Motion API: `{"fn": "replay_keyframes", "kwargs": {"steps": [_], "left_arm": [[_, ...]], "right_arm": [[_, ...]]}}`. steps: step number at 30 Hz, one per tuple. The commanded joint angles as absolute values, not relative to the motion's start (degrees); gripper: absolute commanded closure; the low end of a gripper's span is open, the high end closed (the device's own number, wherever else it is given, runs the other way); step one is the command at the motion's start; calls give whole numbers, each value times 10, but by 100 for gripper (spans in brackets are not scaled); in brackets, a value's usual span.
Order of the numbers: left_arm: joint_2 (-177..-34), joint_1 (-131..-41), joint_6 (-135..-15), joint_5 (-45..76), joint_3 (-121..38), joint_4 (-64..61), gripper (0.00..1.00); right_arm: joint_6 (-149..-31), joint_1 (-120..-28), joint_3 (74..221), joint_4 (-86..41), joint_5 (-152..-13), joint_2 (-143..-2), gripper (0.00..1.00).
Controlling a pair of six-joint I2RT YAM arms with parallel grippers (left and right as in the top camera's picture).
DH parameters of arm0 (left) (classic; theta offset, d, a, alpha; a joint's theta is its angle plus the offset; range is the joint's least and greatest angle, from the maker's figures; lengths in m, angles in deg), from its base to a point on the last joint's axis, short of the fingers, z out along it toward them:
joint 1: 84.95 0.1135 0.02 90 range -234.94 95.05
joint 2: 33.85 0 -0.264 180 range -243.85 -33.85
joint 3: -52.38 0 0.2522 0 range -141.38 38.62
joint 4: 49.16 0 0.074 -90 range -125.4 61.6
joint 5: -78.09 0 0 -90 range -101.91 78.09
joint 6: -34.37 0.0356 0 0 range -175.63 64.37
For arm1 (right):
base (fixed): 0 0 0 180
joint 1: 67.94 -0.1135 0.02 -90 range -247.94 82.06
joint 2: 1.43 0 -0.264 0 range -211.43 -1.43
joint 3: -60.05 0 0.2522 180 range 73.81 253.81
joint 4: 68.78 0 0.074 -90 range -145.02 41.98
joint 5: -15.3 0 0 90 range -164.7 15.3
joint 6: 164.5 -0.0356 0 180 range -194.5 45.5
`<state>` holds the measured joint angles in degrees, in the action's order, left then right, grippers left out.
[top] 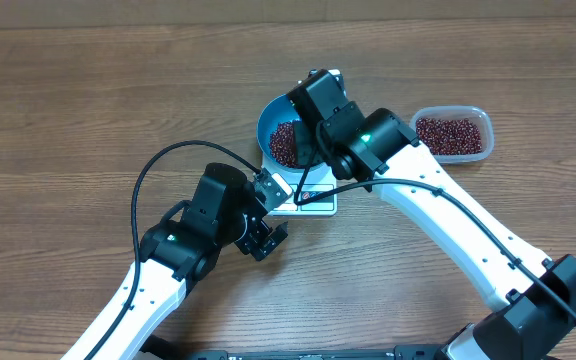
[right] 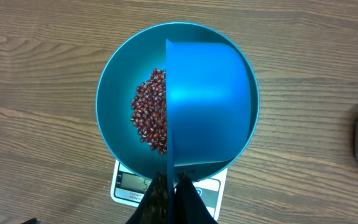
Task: Scoop item into bowl and weigh 150g on scale
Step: 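Tip the scoop further over the bowl to empty remaining beans, right gripper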
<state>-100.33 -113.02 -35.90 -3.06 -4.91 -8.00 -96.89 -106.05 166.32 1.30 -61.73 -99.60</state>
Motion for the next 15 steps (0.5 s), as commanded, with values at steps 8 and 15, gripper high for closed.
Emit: {"fn": "replay_keyframes", "kwargs": {"steps": [8,15], "left_arm": [[-997,-1127,-350,-22,-46,-82,1],[-997,-1127,-350,-22,-46,-82,0]], "right_arm": [[-966,-1072,1684,11,-590,-996,96],[-966,-1073,1684,23,-571,-996,96]]}}
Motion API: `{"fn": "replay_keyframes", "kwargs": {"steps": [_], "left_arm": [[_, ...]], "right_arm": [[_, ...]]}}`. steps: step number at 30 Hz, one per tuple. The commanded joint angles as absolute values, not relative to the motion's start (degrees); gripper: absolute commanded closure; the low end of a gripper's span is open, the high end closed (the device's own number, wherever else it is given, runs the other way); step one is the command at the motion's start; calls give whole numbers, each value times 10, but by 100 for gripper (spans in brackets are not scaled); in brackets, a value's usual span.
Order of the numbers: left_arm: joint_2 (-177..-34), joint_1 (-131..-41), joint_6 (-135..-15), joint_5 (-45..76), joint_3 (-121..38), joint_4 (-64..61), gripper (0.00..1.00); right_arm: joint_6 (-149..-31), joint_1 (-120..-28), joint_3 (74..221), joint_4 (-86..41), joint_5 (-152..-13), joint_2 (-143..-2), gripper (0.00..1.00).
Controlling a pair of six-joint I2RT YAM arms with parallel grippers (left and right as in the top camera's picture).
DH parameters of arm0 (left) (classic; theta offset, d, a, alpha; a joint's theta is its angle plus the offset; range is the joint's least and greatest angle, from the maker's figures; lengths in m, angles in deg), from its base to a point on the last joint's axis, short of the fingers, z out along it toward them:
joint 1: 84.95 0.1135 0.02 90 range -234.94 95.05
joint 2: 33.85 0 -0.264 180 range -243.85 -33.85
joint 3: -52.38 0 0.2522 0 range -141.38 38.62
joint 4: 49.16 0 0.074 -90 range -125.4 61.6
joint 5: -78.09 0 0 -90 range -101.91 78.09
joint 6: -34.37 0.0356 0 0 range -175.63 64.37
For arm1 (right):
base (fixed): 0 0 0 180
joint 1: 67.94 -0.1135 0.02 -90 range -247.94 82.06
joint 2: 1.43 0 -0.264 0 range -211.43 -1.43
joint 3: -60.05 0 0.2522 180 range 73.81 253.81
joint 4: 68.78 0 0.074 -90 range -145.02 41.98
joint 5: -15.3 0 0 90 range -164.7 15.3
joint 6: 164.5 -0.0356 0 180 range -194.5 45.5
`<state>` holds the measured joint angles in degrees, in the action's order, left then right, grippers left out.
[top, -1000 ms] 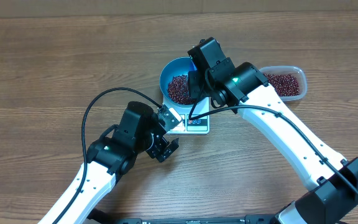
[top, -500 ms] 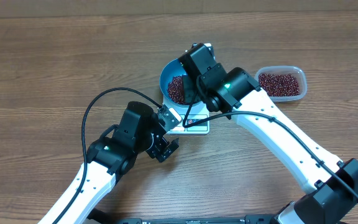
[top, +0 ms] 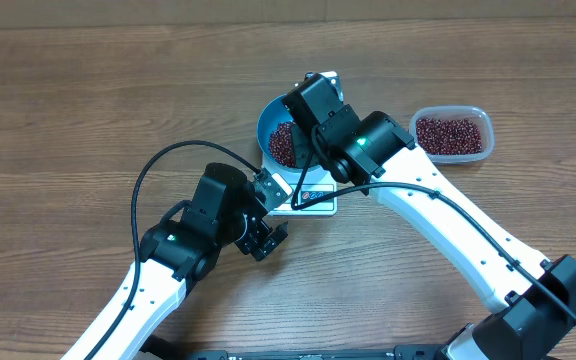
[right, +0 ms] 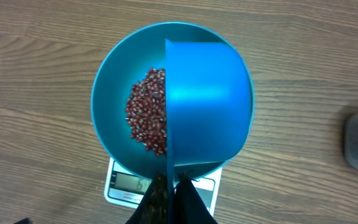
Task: Scoop item into bowl and weigh 150g on scale
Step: 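Tip the scoop further over the bowl to empty remaining beans, right gripper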
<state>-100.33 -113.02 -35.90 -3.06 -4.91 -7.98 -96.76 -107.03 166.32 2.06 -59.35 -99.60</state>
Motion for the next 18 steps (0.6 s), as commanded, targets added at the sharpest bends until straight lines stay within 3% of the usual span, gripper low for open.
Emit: {"fn": "replay_keyframes", "kwargs": {"steps": [1,18], "left_arm": [[-997,-1127,-350,-22,-46,-82,0],[-997,-1127,-350,-22,-46,-82,1]], "right_arm": [[-966,-1073,1684,24,-569,-996,96],[-966,-1103,1684,32,-511,-996,96]]}}
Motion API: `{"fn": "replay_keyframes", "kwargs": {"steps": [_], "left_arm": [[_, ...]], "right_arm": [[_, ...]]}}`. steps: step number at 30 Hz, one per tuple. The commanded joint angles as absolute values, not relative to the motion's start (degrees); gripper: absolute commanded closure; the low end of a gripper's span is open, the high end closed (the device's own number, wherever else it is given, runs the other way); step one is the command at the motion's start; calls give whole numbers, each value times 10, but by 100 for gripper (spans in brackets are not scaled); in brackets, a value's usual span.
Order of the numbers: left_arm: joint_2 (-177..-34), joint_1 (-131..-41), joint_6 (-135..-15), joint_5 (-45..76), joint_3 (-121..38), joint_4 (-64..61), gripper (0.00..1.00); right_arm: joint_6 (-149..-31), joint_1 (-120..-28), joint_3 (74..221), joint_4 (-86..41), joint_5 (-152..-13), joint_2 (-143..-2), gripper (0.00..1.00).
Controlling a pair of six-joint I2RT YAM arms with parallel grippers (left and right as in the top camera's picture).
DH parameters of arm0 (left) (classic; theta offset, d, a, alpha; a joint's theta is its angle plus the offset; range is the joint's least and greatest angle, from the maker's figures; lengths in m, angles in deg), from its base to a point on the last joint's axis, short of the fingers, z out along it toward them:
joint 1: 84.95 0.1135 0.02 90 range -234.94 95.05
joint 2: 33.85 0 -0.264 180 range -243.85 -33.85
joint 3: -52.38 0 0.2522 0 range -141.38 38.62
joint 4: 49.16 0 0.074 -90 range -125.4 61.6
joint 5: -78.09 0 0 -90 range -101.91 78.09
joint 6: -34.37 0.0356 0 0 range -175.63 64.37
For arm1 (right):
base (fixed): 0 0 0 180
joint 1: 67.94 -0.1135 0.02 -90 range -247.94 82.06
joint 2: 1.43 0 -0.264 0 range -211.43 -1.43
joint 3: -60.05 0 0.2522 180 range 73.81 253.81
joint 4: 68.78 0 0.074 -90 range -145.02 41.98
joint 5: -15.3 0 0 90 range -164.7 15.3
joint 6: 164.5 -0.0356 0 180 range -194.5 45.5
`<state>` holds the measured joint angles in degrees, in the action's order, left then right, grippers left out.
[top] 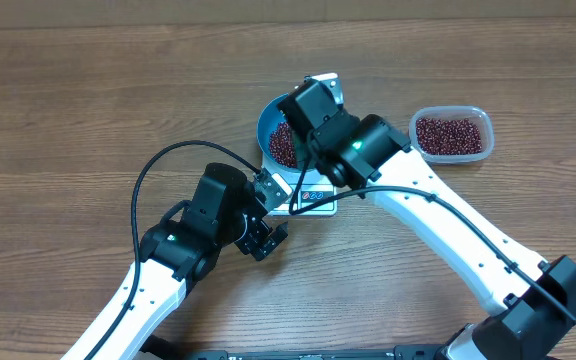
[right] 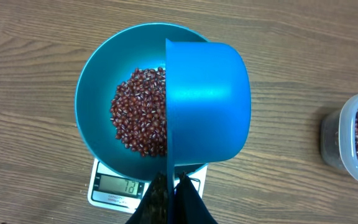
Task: Scoop item into bowl and weigh 150g on scale
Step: 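Tip the scoop further over the bowl to empty remaining beans, right gripper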
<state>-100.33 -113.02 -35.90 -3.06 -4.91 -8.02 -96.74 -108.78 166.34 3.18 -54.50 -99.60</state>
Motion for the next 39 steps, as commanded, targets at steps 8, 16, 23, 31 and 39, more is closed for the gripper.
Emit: {"fn": "replay_keyframes", "kwargs": {"steps": [8,16,23,31,39], "left_arm": [[-997,-1127,-350,-22,-46,-82,0],[-997,-1127,-350,-22,-46,-82,1],[-997,-1127,-350,-22,-46,-82,1],[-997,-1127,-350,-22,-46,-82,0],[-997,-1127,-350,-22,-46,-82,1]], "right_arm": [[-966,-1119,1684,32,-477,-996,96],[-966,-1119,1684,32,-470,-996,96],[-966,-1126,1684,32,-452,-996,96],[-966,-1136,1684,32,-436,-996,96],[-966,-1140,1684,31,-426,-996,96]]}}
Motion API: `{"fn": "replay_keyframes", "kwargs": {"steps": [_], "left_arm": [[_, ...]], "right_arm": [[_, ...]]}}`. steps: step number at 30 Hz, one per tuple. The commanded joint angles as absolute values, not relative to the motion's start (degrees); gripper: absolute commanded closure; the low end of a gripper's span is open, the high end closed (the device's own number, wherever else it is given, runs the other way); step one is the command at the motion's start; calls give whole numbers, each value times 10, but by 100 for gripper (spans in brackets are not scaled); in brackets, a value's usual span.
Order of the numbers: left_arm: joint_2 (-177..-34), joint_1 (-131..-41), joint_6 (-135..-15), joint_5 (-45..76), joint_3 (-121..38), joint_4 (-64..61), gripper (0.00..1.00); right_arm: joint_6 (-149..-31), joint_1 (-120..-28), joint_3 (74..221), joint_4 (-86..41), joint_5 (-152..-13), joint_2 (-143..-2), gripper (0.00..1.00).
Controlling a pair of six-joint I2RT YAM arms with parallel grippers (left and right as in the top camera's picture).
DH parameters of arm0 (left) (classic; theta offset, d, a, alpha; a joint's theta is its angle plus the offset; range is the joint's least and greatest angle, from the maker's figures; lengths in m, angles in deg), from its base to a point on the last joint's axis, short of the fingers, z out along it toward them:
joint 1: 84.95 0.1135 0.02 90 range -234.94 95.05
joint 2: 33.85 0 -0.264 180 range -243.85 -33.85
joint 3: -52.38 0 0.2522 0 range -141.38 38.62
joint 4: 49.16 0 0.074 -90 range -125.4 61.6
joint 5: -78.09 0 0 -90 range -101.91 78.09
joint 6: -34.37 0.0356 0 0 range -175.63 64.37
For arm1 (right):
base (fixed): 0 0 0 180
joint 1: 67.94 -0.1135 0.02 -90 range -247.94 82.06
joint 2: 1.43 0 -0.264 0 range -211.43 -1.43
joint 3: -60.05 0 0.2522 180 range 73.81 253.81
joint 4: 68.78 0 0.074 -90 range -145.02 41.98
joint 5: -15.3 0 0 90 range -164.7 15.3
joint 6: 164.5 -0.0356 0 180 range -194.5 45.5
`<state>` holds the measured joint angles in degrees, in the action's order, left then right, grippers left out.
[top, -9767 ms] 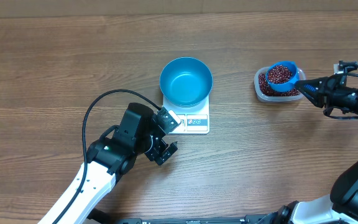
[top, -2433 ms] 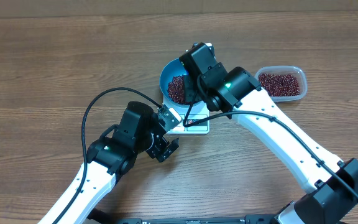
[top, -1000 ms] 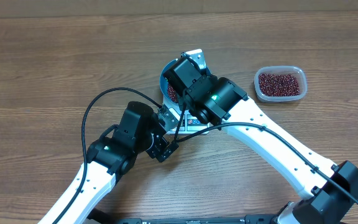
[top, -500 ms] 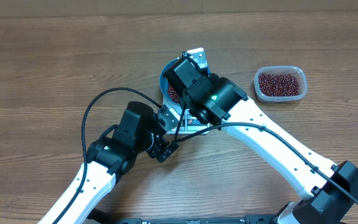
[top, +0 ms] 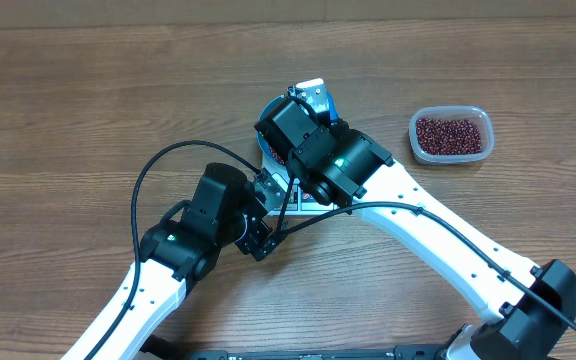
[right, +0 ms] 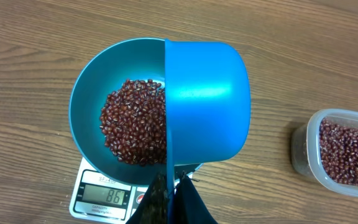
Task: Scoop item into bowl and weigh 150g on scale
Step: 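Tip the scoop further over the bowl to empty remaining beans, right gripper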
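Note:
The teal bowl [right: 89,106] sits on the white scale [right: 104,196] and holds a heap of red beans [right: 132,130]. The scale's display reads 86. My right gripper [right: 171,186] is shut on the handle of the blue scoop [right: 207,99], which hangs tipped on its side above the bowl's right half. In the overhead view the right wrist [top: 318,150] covers most of the bowl and scale. My left gripper [top: 266,238] rests on the table left of the scale, open with nothing in it.
A clear plastic tub of red beans [top: 451,133] stands to the right of the scale, also at the right edge of the wrist view as the tub [right: 340,152]. Black cables loop over the wooden table [top: 68,120] near the left arm.
My right gripper with the scoop has drawn back from the bowl, so more of the scale and the tub show. The display has gone from about 72 to 86.
The scoop stayed tipped over the bowl in my right gripper throughout. The bean heap in the bowl grew from moment to moment, and the camera stood farther from the bowl each time. The left arm never moved.

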<state>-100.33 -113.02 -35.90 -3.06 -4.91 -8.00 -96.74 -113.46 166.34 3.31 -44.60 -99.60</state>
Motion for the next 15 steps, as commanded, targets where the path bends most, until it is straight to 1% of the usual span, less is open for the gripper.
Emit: {"fn": "replay_keyframes", "kwargs": {"steps": [1,12,15], "left_arm": [[-997,-1127,-350,-22,-46,-82,1],[-997,-1127,-350,-22,-46,-82,0],[-997,-1127,-350,-22,-46,-82,1]], "right_arm": [[-966,-1140,1684,31,-424,-996,96],[-973,-1140,1684,22,-428,-996,96],[-998,-1139,1685,21,-430,-994,96]]}}
